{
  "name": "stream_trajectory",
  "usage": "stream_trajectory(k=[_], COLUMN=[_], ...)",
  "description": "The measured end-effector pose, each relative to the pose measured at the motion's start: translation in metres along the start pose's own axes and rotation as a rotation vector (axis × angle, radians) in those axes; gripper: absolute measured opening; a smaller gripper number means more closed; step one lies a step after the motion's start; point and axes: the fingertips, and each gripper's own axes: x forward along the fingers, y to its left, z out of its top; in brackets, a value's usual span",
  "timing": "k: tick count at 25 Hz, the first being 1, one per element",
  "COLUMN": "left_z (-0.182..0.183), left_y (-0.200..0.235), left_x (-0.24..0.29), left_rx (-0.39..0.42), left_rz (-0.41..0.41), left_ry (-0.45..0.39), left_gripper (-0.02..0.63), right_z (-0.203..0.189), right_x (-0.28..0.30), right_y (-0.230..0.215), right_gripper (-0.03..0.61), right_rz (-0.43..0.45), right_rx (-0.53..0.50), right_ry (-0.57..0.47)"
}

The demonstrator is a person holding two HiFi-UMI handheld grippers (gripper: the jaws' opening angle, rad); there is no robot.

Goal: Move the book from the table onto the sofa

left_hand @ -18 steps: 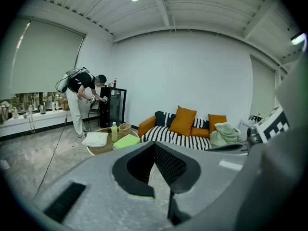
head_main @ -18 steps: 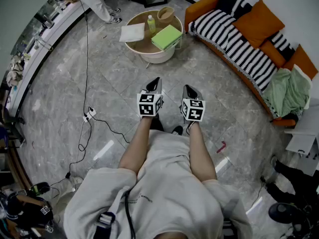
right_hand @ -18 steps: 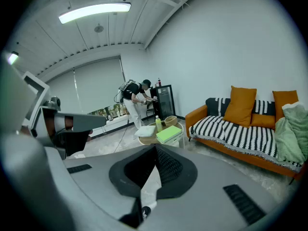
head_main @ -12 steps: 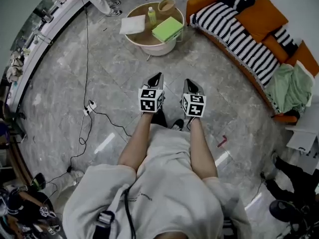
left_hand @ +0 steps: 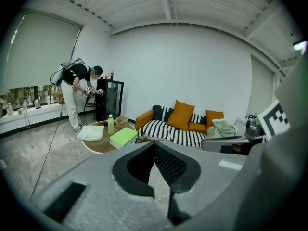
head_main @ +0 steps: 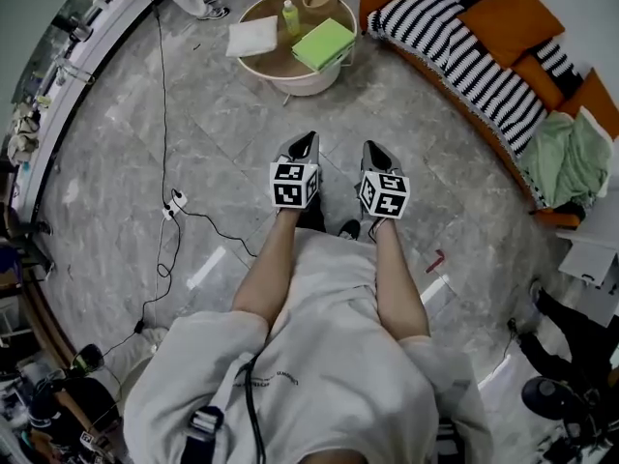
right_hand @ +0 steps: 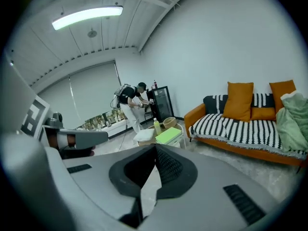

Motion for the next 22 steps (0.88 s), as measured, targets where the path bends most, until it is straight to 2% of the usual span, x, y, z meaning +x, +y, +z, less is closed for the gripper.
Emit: stream_trajectory(k=[3, 7, 9, 12, 16, 22], left_z=[0.010, 0.034, 0.043, 0.054, 0.075, 0.090], left_y=[0.011, 0.027, 0.036, 0.042, 0.064, 0.075], left_x=[0.020, 0.047, 0.064, 0.093, 0.129, 0.188], left_rx=[-0.002, -0.022, -0.016, 0.006, -0.015, -0.020], left_rz=[-0.014, -0.038, -0.051, -0.104, -0.120, -0.177], left_ry=[0.016, 0.017, 0.034, 0.072, 0.074, 0.115], left_gripper=[0.008, 0.008, 0.008, 0.008, 0.008, 0.008], right_z=[0.018, 0.032, 0.036, 0.033, 0.027, 0.046], right_x=[0.015, 0.038, 0.053, 0.074, 0.095, 0.131], right_y=[0.010, 0.017, 0.013, -0.007, -0.028, -0.054], right_gripper=[0.006, 0.006, 0.006, 0.006, 0.006, 0.006], right_rz=[0.073, 0.115, 0.083, -0.027, -0.101, -0.163], right_rx=[0.032, 0.036, -0.011, -0.116, -0.095, -0.021], right_ry=[-0.038, -0.019, 0.011, 0.079, 0.124, 0.135])
